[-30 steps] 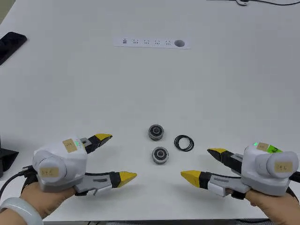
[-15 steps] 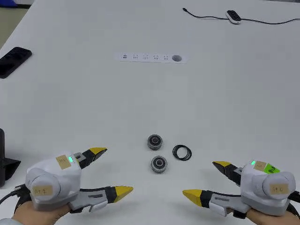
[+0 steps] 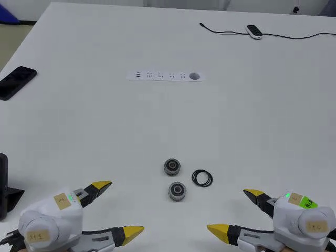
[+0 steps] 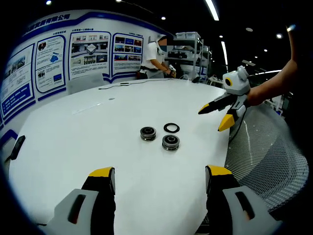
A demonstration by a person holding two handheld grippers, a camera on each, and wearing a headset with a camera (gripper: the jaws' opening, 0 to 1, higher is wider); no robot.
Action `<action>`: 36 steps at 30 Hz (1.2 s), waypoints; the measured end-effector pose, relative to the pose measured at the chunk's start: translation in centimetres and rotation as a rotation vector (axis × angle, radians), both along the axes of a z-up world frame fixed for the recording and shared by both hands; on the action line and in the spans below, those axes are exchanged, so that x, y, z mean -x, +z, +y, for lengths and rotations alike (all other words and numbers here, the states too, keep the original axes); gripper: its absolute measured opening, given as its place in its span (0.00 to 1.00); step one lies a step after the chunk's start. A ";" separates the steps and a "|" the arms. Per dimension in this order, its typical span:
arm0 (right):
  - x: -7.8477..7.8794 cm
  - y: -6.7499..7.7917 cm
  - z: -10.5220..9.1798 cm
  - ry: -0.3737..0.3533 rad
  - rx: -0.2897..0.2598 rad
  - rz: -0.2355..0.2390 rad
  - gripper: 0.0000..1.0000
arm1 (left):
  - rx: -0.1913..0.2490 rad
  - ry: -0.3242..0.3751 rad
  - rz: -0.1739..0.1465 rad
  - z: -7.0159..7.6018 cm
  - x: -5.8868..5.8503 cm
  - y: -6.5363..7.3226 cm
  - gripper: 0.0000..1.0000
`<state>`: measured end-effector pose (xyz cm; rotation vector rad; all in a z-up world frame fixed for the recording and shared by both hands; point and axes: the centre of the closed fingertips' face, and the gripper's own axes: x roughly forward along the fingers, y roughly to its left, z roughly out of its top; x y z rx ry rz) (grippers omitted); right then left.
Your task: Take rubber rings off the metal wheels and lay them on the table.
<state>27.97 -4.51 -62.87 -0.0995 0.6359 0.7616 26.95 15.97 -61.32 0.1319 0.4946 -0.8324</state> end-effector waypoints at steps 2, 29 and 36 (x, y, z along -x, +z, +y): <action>0.3 -0.2 0.0 0.003 0.005 0.005 0.84 | -0.001 0.004 -0.003 0.1 0.2 0.0 0.78; -0.1 0.6 -0.3 0.044 0.010 -0.064 0.99 | 0.075 0.063 -0.006 0.6 0.8 0.2 0.99; 0.0 0.6 -0.4 0.034 0.004 -0.065 0.99 | 0.070 0.076 -0.002 1.0 0.9 0.1 1.00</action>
